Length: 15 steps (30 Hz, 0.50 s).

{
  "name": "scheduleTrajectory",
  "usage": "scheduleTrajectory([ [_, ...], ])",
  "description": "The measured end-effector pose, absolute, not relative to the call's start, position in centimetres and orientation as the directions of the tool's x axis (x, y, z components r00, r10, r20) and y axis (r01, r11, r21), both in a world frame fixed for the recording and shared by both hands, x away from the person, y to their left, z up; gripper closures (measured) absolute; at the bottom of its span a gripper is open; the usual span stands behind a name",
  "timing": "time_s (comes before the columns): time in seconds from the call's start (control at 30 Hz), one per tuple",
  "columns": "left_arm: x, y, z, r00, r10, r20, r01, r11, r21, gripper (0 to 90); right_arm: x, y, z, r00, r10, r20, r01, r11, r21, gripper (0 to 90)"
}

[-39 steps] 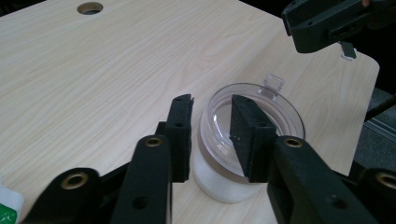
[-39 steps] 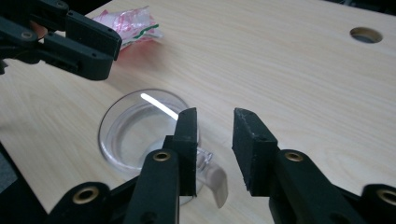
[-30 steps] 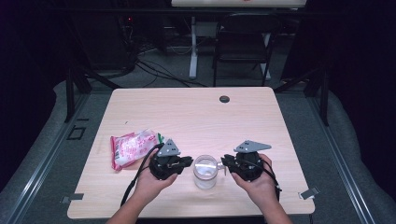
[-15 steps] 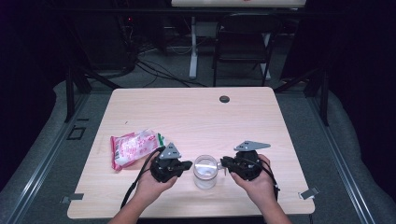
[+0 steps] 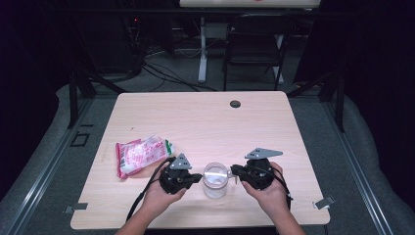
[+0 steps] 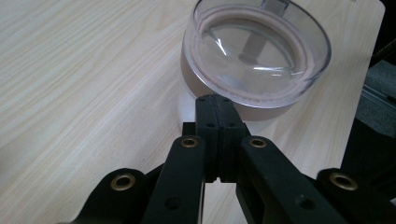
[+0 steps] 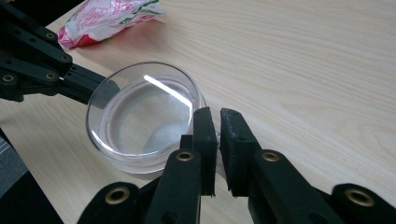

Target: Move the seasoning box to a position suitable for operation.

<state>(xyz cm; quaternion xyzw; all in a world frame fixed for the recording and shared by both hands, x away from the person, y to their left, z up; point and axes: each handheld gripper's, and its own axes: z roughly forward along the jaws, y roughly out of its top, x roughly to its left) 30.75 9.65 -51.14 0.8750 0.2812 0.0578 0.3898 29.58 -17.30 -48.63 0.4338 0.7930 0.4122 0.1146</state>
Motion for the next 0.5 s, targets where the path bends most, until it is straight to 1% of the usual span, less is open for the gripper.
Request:
scheduleTrajectory([
  [0.5,30.57,9.75,-50.98,0.84,0.528,-0.123,0.442,-0.536,0.719,90.0,29.56,-17.38,-48.7,-0.597,0.781,0.183,0.593,0.276,0.756,85.3],
])
